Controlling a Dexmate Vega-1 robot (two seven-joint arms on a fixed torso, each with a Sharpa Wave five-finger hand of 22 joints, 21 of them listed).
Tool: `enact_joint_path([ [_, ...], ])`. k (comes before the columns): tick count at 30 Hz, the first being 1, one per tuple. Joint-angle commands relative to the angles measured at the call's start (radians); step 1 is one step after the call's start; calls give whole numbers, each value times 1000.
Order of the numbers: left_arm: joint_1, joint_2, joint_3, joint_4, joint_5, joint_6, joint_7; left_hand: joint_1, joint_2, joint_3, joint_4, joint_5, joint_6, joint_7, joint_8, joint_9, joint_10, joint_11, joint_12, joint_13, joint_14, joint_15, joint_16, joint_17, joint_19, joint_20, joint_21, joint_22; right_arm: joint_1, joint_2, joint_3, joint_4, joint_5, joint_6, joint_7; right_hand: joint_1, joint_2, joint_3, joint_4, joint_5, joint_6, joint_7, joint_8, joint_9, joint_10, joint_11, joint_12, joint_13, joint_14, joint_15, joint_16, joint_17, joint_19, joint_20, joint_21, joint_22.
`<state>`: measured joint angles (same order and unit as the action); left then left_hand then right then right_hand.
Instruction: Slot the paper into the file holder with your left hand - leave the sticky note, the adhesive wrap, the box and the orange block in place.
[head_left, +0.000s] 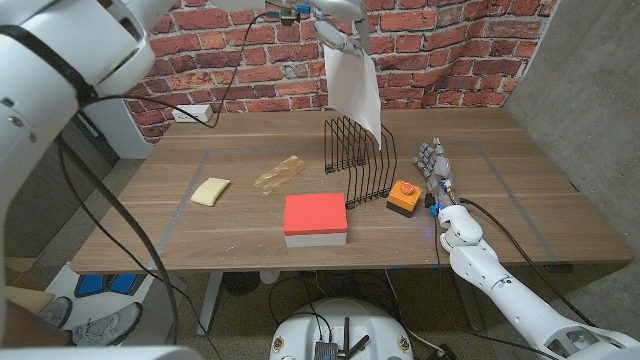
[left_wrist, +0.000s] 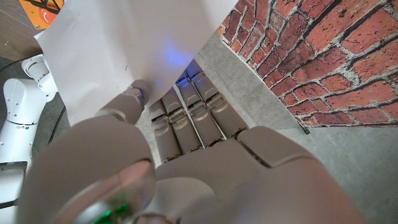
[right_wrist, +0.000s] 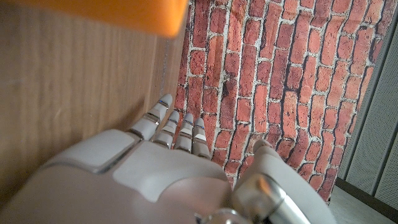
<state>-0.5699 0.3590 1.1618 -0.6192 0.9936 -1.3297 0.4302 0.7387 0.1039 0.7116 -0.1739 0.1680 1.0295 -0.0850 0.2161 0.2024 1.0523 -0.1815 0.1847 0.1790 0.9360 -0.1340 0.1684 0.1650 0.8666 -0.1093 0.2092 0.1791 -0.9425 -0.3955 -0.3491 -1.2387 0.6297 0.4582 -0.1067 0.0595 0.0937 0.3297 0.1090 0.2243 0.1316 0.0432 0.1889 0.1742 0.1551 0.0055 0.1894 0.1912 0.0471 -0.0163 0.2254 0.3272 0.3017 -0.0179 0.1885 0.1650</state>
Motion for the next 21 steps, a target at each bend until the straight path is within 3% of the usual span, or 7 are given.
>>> enact_joint_path([
  [1, -33, -23, 82, 51, 16, 2, 95, 7, 3, -5, -2, 2, 4, -4, 4, 2, 2, -4, 5, 5, 7, -97, 6, 3, -4, -84, 8, 2, 0, -2, 1, -2, -2, -3, -4, -3, 35, 4, -8, -2, 9, 1, 2, 3, 5, -6, 5, 0, 5, 2, 6, 3, 2, 0, 1, 4],
  [12, -56, -47, 149, 92, 22, 0, 164, 7, 2, -5, -2, 2, 4, -5, 4, 1, 2, -3, 5, 5, 7, -97, 6, 3, -4, -85, 8, 1, -9, -7, 5, -17, 0, -10, -12, -2, 36, 4, -9, -2, 9, 1, 2, 3, 5, -4, 5, 0, 4, 1, 6, 3, 2, 0, 1, 4],
  [21, -57, -43, 166, 85, -1, -2, 164, 8, 3, -6, -2, 2, 4, -5, 4, 1, 2, -2, 4, 5, 10, -98, 7, 3, -5, -85, 8, 1, -20, -14, 11, -37, 2, -16, -22, -2, 36, 4, -9, -3, 8, 1, 1, 3, 5, -4, 5, 0, 4, 0, 7, 4, 1, 0, 1, 4],
])
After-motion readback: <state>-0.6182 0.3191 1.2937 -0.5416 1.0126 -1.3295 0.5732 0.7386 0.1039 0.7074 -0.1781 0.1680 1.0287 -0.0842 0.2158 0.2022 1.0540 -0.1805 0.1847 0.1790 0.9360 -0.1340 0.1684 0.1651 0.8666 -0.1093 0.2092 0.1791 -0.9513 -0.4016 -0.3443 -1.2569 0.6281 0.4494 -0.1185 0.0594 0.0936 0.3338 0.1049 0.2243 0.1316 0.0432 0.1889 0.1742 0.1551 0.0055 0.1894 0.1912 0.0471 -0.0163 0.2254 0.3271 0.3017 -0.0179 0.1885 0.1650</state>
